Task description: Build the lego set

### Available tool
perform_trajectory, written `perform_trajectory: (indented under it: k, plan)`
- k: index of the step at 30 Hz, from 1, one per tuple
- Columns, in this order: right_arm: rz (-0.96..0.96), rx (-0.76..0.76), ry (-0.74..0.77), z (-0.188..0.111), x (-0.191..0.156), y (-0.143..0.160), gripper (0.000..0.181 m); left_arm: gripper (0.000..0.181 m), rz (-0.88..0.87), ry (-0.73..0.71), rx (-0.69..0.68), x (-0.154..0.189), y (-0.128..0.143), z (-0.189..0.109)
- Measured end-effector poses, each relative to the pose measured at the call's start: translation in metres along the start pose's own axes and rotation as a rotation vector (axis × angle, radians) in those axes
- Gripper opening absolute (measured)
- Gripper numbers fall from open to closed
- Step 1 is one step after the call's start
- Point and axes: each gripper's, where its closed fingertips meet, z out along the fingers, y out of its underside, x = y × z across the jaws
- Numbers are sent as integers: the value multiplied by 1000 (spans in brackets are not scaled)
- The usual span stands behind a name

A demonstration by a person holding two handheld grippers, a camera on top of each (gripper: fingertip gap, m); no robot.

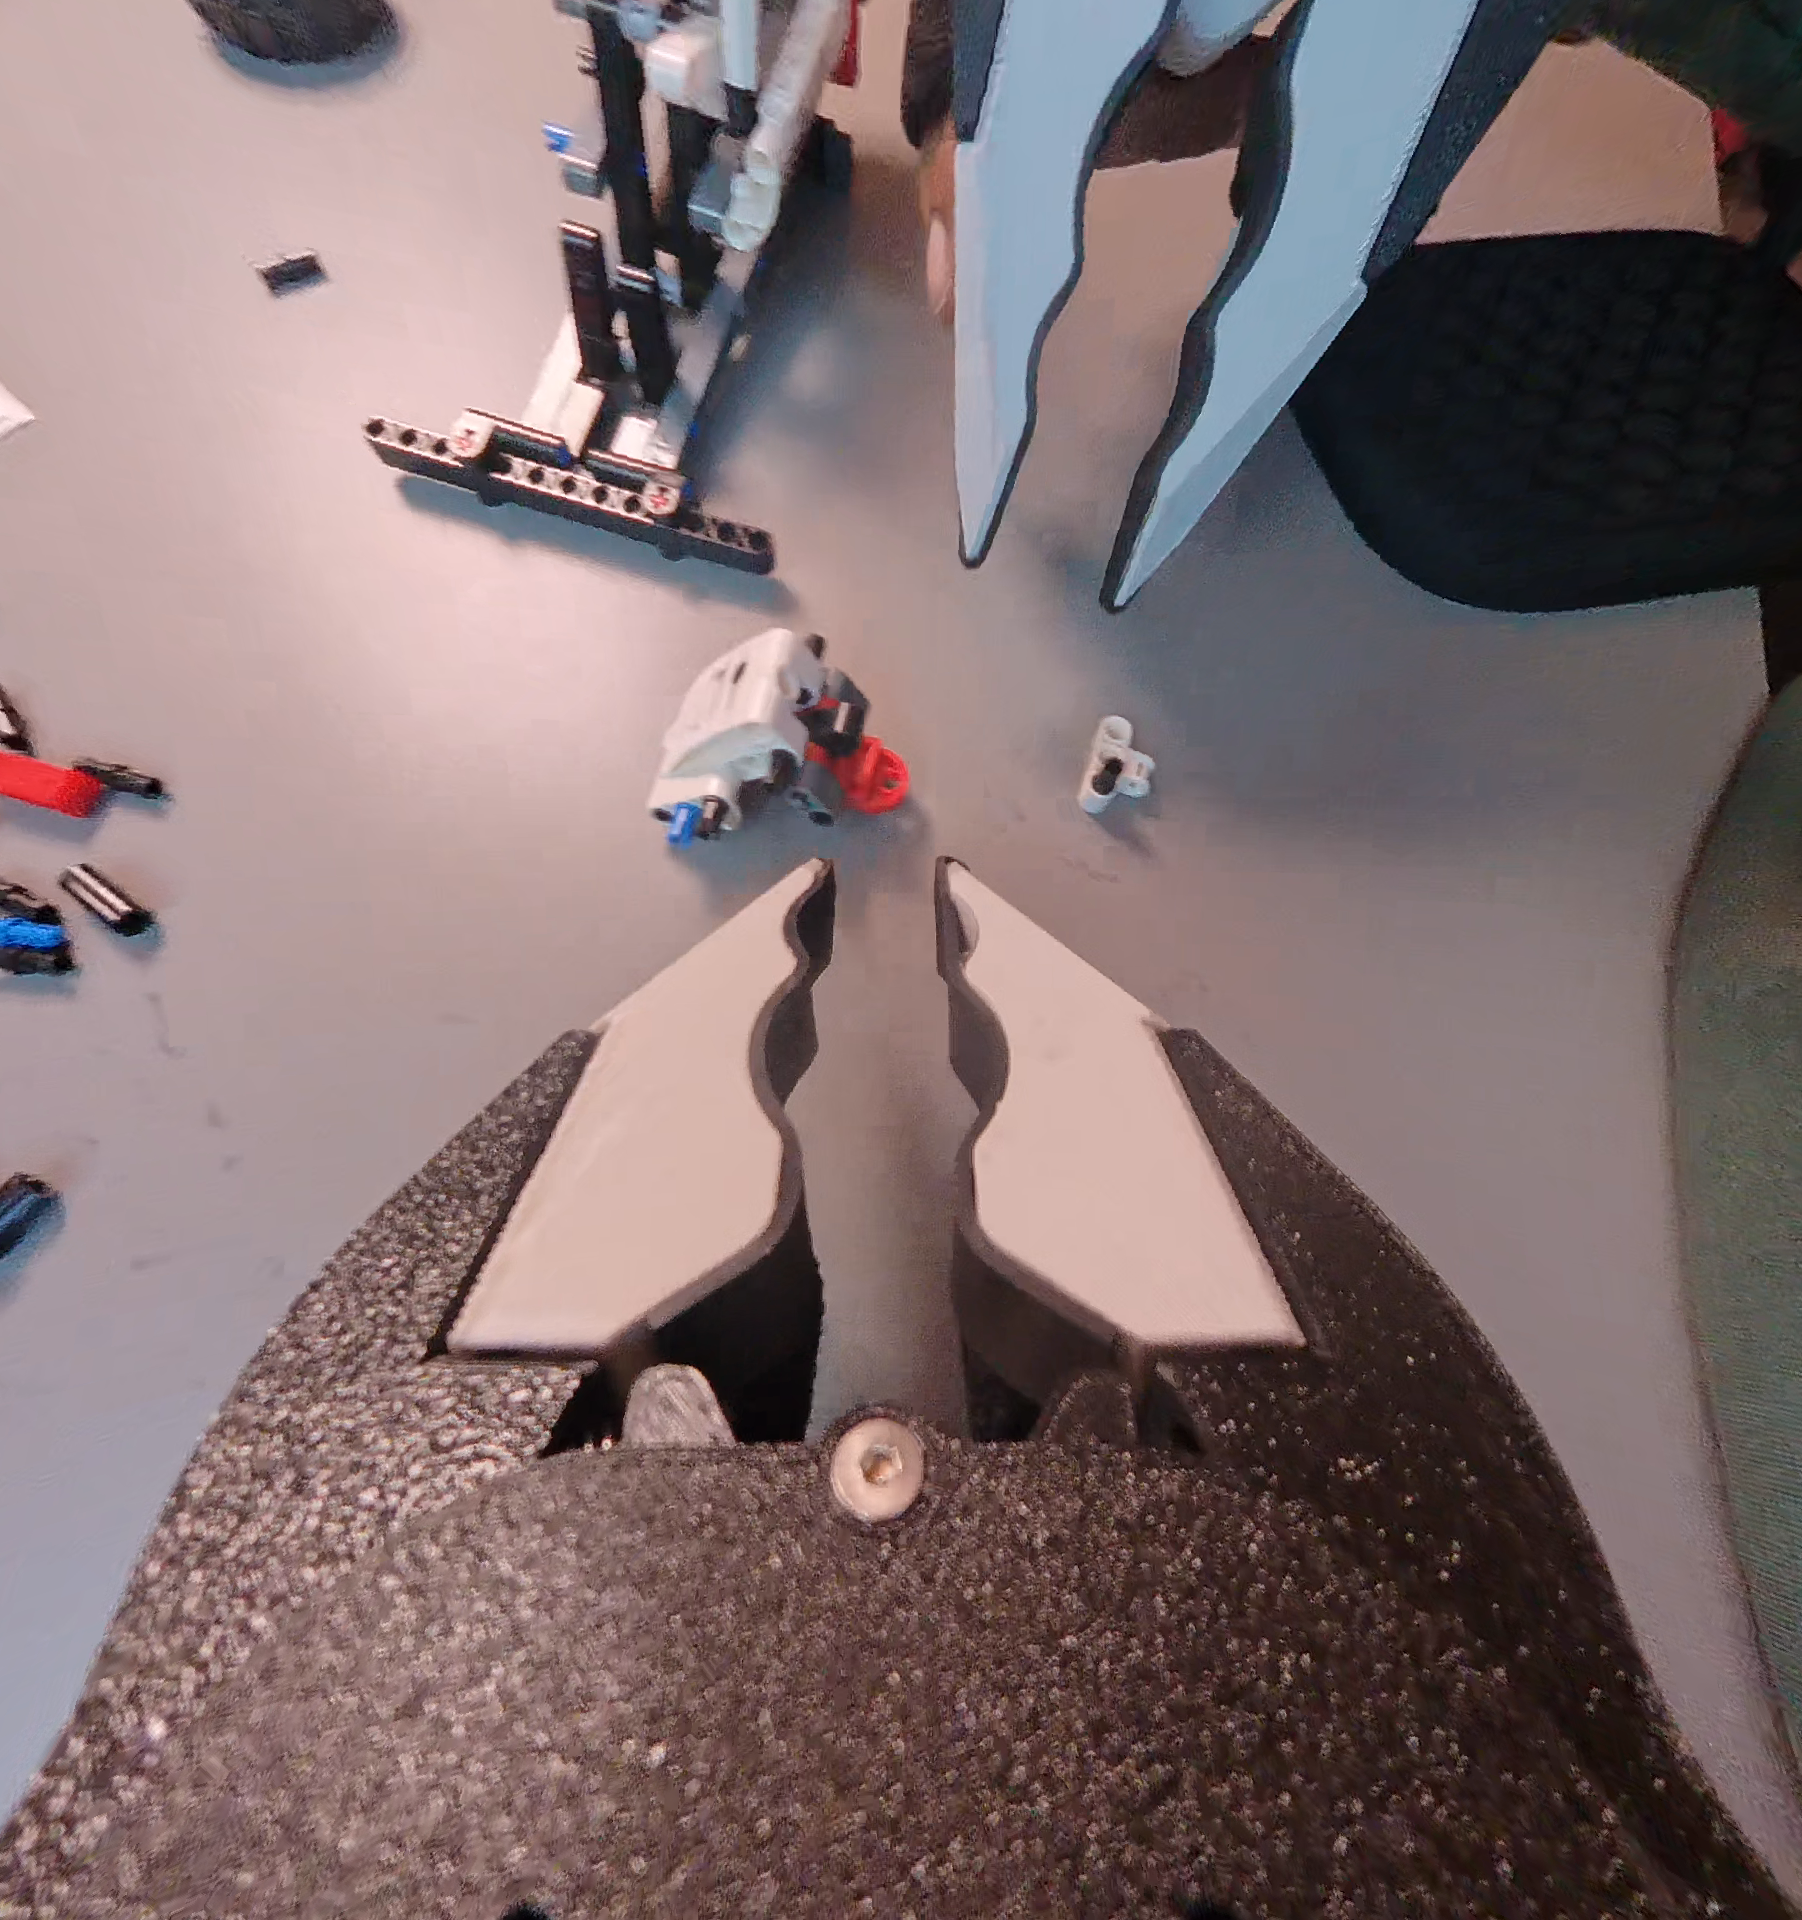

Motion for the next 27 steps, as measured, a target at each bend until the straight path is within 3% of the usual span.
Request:
perform_trajectory:
  k: [5, 7, 13, 20, 24, 27]
  plan:
    - [-150, -40, 252, 14, 42, -5, 27, 27, 77, -98, 25, -29, -15, 6]
    - [-207, -46, 287, 22, 48, -8, 27, 28, 142, -102, 49, -31, -24, 12]
    - [-319, -41, 218, 36, 42, -10, 34, 12, 197, 56, 53, -22, -24, 25]
    - [-356, -2, 184, 47, 32, -20, 37, 12, 246, 288, 67, -6, -12, 13]
    - [-351, 12, 185, 52, 29, -26, 17, 12, 243, 308, 65, -8, -11, 7]
    - [-269, 67, 162, 45, 29, -34, 16, 10, 210, 304, 98, -9, -13, -2]
